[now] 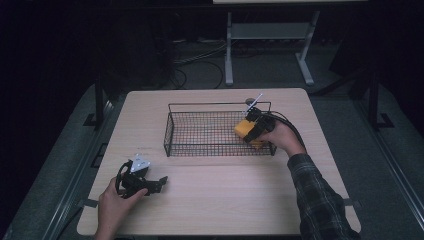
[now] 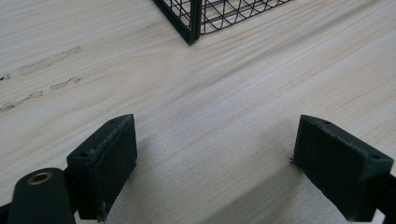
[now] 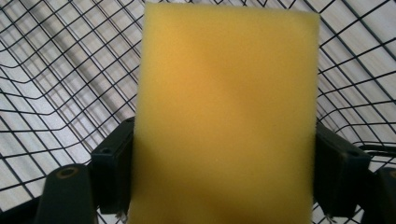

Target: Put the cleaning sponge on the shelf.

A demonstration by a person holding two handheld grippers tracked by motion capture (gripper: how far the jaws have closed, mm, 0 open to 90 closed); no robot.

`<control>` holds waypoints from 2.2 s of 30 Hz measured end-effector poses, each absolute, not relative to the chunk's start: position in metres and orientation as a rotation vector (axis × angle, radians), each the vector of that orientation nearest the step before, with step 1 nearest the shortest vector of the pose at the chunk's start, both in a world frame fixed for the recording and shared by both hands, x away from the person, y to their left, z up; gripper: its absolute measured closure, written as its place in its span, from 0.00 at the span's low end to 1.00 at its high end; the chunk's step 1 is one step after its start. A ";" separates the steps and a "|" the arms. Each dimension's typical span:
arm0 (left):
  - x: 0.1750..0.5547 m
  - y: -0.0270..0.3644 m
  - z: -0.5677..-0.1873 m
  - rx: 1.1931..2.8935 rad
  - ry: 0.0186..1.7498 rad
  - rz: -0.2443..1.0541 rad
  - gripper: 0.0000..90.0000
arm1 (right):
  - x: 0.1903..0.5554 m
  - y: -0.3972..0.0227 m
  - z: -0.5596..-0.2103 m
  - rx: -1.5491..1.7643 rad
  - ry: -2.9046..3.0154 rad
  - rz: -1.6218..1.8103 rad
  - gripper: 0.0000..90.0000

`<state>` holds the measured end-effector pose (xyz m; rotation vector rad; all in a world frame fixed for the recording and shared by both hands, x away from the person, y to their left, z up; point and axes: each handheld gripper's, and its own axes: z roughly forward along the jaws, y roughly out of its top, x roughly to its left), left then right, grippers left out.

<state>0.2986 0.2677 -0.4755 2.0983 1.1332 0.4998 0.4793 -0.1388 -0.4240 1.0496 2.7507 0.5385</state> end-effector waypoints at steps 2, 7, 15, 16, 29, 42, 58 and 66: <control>0.299 0.268 -0.475 2.098 1.133 0.500 0.14 | 0.479 -0.139 -0.424 1.050 2.750 0.538 0.24; 0.299 0.268 -0.475 2.098 1.133 0.500 0.14 | 0.479 -0.139 -0.424 1.057 2.743 0.533 0.22; 0.299 0.268 -0.475 2.098 1.133 0.500 0.14 | 0.477 -0.141 -0.417 1.072 2.728 0.564 0.18; 0.299 0.268 -0.475 2.098 1.133 0.500 0.14 | 0.476 -0.141 -0.415 1.076 2.723 0.571 0.18; 0.299 0.268 -0.475 2.098 1.133 0.500 0.14 | 0.453 -0.161 -0.383 1.091 2.648 0.699 0.15; 0.299 0.268 -0.475 2.098 1.134 0.500 0.14 | 0.419 -0.201 -0.366 1.117 2.547 0.819 0.09; 0.299 0.268 -0.475 2.098 1.133 0.500 0.14 | 0.367 -0.237 -0.380 1.145 2.476 0.880 0.03; 0.299 0.268 -0.475 2.098 1.133 0.500 0.14 | 0.347 -0.247 -0.397 1.163 2.454 0.885 0.03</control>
